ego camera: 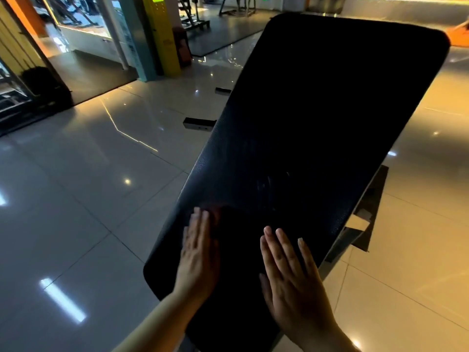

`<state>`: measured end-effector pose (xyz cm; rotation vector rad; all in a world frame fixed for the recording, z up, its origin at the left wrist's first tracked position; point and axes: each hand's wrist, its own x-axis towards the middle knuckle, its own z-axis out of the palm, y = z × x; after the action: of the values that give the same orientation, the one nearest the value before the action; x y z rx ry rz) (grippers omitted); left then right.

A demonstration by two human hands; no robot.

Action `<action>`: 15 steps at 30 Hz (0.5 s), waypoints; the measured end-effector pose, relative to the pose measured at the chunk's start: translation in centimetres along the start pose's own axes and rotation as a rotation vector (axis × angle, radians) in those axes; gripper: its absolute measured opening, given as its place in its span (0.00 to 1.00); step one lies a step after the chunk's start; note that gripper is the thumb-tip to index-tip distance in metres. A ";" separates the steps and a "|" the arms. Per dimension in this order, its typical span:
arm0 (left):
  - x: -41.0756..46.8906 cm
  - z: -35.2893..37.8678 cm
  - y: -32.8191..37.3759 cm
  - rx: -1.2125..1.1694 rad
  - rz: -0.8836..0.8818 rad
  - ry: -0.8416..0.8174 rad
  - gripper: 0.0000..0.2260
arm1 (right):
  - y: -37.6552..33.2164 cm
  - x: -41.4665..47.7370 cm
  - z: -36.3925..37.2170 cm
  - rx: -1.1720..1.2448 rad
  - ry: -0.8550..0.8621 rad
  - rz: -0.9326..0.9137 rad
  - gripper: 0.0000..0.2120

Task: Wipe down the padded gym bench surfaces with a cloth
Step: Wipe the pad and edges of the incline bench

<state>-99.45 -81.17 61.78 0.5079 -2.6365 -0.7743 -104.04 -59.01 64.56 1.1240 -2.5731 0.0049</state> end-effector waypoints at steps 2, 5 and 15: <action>2.0 -0.2 -0.3 -0.122 -0.196 0.020 0.28 | -0.3 -1.2 -0.1 0.003 -0.018 -0.005 0.30; 2.6 0.5 2.5 -0.139 -0.158 0.063 0.30 | -0.5 -0.9 -0.8 0.057 0.005 0.117 0.30; 4.5 -1.0 -1.9 -0.061 0.099 -0.016 0.27 | -2.1 2.1 -0.7 -0.049 0.020 0.365 0.33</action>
<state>-102.49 -85.07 62.49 0.3527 -2.6216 -0.8279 -103.60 -61.85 65.58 0.6213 -2.7058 0.0393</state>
